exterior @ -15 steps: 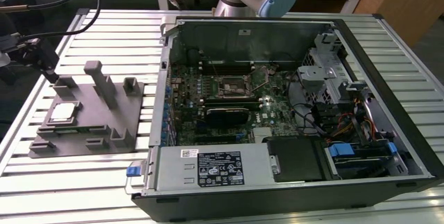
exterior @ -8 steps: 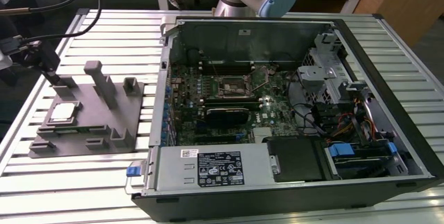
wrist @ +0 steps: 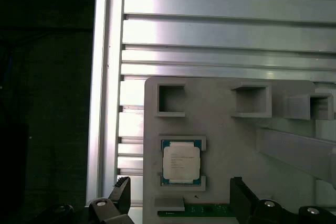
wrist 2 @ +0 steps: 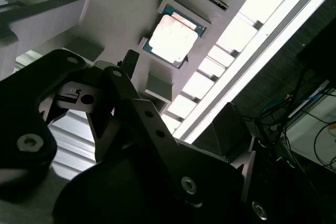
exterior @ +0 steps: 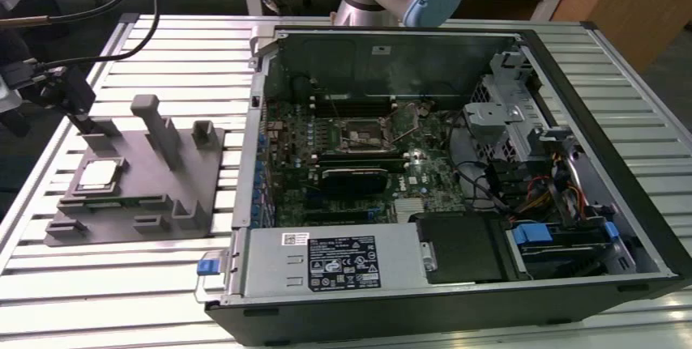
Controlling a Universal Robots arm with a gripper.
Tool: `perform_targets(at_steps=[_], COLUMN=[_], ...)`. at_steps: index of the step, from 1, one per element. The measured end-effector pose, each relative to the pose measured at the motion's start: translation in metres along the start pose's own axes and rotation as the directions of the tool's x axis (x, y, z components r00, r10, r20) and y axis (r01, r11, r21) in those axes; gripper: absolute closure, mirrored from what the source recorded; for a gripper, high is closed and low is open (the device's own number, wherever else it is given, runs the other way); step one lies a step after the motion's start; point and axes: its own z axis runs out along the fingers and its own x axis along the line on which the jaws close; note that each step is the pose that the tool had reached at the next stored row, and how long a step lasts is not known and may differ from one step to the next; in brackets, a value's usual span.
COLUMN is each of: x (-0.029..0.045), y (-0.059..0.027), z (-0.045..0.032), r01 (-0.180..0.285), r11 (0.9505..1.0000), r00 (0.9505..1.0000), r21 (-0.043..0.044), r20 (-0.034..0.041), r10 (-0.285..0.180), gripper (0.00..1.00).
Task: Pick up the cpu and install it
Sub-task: 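Pick up the cpu and move it towards the insertion slot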
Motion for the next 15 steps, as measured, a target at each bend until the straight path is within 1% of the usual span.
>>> perform_targets(at_steps=[10, 15], x=[0.0001, 0.0], y=[-0.0002, -0.0004], z=[0.005, 0.0104], r01=[0.0, -0.012], r11=[1.0, 0.9999], r00=[1.0, 0.9999], r21=[0.0, 0.0002], r20=[0.0, 0.0003], r10=[0.0, 0.012], gripper=[0.16, 0.16])
